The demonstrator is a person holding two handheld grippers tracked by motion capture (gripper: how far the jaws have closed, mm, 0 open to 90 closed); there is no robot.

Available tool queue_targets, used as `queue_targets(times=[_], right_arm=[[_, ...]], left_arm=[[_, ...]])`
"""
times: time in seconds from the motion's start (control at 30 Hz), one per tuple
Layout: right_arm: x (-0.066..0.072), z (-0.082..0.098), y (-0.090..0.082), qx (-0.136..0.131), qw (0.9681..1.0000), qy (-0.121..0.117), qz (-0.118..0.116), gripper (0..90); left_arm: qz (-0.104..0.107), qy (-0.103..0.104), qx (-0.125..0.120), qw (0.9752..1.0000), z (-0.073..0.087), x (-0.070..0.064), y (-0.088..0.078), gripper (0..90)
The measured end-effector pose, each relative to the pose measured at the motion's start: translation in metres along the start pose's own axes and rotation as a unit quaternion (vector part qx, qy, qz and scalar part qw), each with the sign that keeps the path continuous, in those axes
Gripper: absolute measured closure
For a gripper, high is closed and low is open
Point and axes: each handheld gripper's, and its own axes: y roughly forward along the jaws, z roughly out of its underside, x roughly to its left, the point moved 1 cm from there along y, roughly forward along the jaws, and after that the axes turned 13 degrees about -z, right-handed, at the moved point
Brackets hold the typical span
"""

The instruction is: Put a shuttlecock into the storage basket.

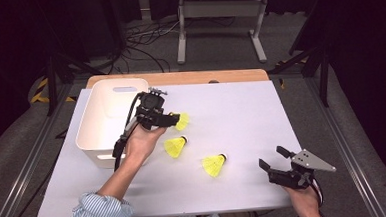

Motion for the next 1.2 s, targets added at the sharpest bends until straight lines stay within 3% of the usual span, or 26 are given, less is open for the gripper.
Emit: queue_targets(times=[0.27,0.67,1.2], right_arm=[[0.0,0.0,0.0,0.0,1.0,0.0,-0.001,17.3],[0.0,0.0,0.0,0.0,1.0,0.0,-0.002,17.3],[0.0,0.0,0.0,0.0,1.0,0.0,-0.003,17.3]], left_arm=[[0.001,0.002,0.02,0.9998,-0.007,-0.004,0.008,40.0],[-0.011,0.022,0.06,0.9979,-0.017,-0.021,0.026,39.4],[-0.02,0.009,0.101,0.9947,-0.027,-0.023,0.05,39.0]])
